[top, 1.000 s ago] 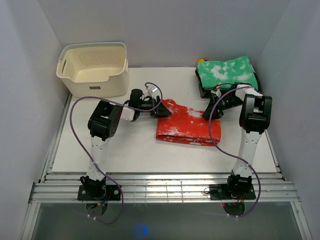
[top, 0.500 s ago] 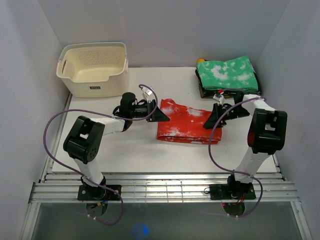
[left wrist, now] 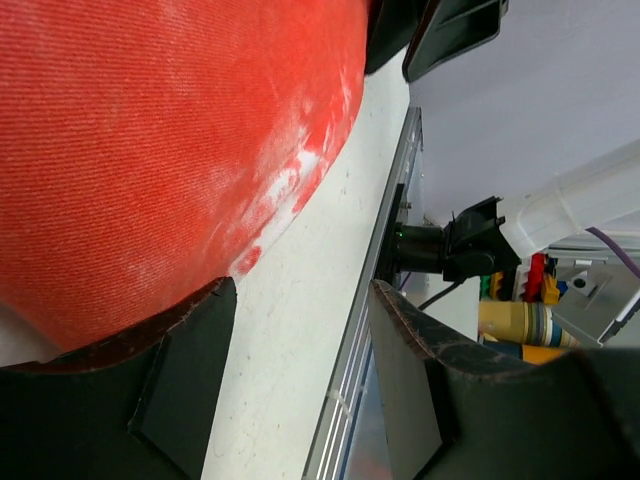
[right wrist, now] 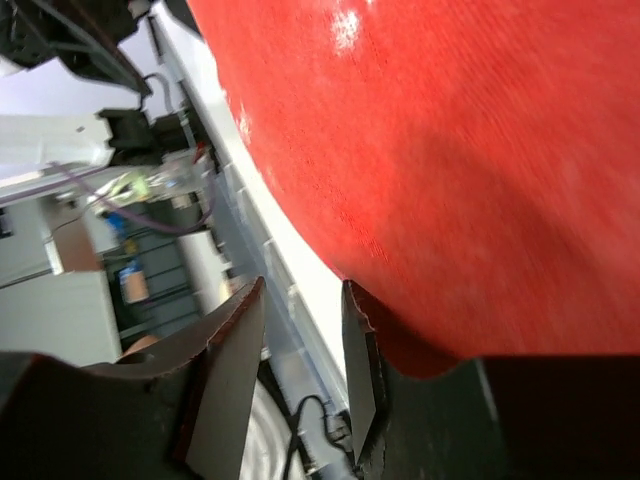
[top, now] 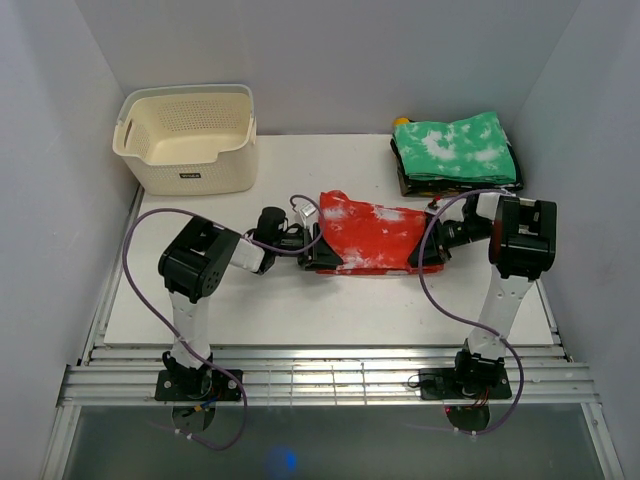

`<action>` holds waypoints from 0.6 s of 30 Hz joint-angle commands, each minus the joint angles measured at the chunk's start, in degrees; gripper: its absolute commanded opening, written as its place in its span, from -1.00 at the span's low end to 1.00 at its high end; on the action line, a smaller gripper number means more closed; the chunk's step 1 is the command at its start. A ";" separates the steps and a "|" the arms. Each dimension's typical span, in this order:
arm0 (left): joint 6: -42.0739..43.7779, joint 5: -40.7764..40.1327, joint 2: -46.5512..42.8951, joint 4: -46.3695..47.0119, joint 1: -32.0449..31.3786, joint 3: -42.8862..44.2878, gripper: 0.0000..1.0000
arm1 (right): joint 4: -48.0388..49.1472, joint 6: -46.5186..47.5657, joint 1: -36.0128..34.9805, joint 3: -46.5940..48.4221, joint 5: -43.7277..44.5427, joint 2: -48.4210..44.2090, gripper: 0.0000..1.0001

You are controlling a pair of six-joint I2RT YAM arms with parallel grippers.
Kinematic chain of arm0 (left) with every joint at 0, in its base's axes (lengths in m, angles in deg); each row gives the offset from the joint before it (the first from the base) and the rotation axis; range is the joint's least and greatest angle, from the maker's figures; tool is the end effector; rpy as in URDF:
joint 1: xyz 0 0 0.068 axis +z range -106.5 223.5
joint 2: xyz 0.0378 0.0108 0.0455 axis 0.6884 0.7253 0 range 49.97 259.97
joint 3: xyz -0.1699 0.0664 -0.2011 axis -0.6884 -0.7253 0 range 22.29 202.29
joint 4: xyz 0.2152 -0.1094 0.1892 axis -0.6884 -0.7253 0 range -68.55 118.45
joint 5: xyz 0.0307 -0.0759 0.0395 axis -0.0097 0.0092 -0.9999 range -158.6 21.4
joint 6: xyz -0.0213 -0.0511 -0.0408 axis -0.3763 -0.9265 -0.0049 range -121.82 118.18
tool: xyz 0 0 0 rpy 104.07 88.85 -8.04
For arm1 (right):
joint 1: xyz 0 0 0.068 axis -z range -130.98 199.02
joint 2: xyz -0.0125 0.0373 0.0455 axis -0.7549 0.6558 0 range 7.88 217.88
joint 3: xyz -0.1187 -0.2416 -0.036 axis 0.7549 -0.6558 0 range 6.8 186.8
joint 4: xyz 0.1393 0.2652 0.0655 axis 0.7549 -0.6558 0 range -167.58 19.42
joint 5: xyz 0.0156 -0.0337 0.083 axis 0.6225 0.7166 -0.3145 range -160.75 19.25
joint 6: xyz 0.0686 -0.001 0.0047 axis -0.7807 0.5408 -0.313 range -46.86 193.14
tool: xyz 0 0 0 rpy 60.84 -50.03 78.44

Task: Fold and stack the trousers
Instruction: Neatly place the folded trousers to the corner

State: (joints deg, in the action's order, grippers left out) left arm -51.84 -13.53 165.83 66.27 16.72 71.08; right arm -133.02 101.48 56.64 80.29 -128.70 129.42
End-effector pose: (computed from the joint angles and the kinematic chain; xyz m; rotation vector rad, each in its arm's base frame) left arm 0.3332 -0.2193 0.0518 0.2212 2.3491 -1.7435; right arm 0.3646 -0.0013 0.0629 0.2201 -2.7078 -1.5747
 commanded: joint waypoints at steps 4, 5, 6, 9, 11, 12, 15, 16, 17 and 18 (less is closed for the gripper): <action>0.97 -2.07 -5.87 -1.96 0.95 0.16 0.38 | -0.05 0.49 1.52 7.47 6.18 -4.27 -0.10; 1.15 -2.59 -7.55 -3.27 0.95 -0.36 0.41 | 0.12 0.58 1.70 6.24 6.53 -8.29 -0.06; 1.33 -2.60 -9.14 -3.89 0.95 -0.98 0.43 | 0.55 0.14 1.96 4.66 6.80 -10.68 -0.02; 3.78 -5.22 -16.43 -8.88 1.38 -3.18 0.59 | 3.80 -3.44 4.59 -0.97 9.68 -19.21 0.15; 7.28 -7.51 -21.34 -14.32 1.91 -3.80 0.78 | 6.52 -6.18 7.40 -4.39 12.50 -23.86 0.29; 8.61 -10.83 -22.68 -16.62 2.09 -3.71 0.82 | 9.06 -9.06 8.11 -5.19 15.65 -25.11 0.32; 12.91 -17.77 -26.10 -24.27 2.61 -3.01 0.87 | 14.24 -14.42 9.43 -7.83 21.71 -26.96 0.83; 13.63 -19.19 -26.38 -25.77 2.62 -2.92 0.89 | 15.49 -16.02 9.35 -8.45 23.13 -26.70 0.96; 14.24 -20.25 -26.47 -27.52 2.62 -2.83 0.90 | 16.46 -16.82 9.43 -9.59 23.50 -25.40 0.97; 15.21 -21.13 -26.12 -28.58 2.70 -2.57 0.91 | 17.42 -18.74 9.43 -10.12 22.72 -24.43 0.95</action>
State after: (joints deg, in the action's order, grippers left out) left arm -41.68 -27.52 140.41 47.06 19.03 67.65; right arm -121.87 89.98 66.54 72.91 -110.80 102.16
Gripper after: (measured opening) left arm 0.951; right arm 0.975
